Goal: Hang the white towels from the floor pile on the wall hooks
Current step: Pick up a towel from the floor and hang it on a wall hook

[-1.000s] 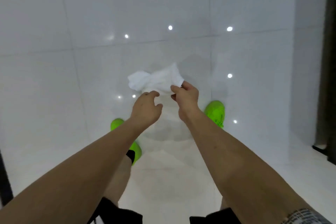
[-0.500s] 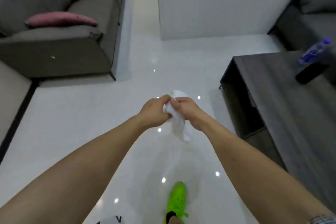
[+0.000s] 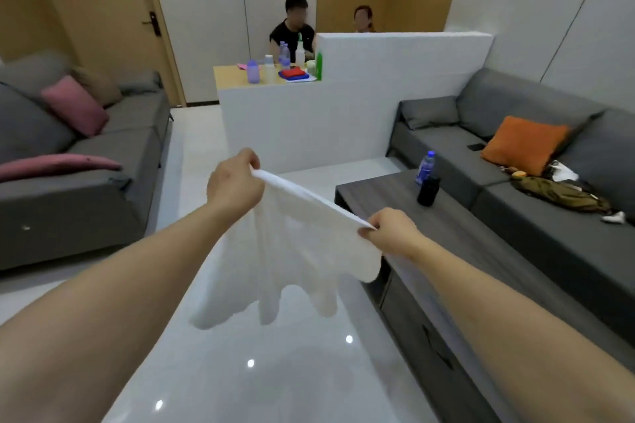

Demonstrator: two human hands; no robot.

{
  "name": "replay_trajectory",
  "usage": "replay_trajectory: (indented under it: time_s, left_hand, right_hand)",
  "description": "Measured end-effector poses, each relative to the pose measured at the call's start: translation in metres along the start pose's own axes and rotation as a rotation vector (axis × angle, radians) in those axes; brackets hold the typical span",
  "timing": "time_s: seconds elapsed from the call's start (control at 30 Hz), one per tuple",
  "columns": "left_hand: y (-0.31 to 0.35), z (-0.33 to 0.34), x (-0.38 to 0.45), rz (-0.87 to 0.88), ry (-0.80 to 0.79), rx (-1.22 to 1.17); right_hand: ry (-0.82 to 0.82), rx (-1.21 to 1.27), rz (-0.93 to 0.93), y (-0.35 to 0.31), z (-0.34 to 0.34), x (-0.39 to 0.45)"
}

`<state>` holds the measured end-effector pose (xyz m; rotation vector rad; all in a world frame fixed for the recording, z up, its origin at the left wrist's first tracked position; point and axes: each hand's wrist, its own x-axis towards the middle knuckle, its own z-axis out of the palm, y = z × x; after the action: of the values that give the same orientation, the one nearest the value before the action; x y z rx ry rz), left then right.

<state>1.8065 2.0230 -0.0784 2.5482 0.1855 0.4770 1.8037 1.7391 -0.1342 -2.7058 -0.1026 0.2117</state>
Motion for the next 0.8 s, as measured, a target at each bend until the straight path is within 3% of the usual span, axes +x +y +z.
replay_trajectory:
  time_s: [0.1,0.17,0.23,0.3,0.37,0.5,0.7,0.8]
  left_hand:
    - [0.045,0.004,-0.016,0.036,-0.176,-0.017]
    - [0.089,0.017,-0.039,0.07,-0.471,-0.272]
    - [0.138,0.037,-0.064,0.123,-0.712,-0.494]
    - [0.181,0.065,-0.084,0.16,-0.695,-0.552]
    - [0.22,0.083,-0.096,0.127,-0.538,-0.525]
    - [0.275,0.095,-0.107,0.055,-0.307,-0.565]
    - [0.361,0.12,-0.117,0.099,-0.485,-0.504]
    - [0.403,0.142,-0.115,0.141,-0.521,-0.535]
  right_hand:
    - [0.194,0.283,-0.021,0.021,-0.042,-0.023]
    - [0.282,0.523,-0.086,0.02,-0.07,-0.038]
    - [0.271,0.643,-0.177,0.021,-0.096,-0.052]
    - [0.215,0.514,-0.267,0.038,-0.119,-0.065]
    - [0.172,0.349,-0.302,0.075,-0.141,-0.078]
    - [0.104,0.114,-0.212,0.174,-0.179,-0.093]
    - [0.26,0.728,-0.252,0.227,-0.233,-0.096]
    - [0.28,0.815,-0.273,0.235,-0.254,-0.088]
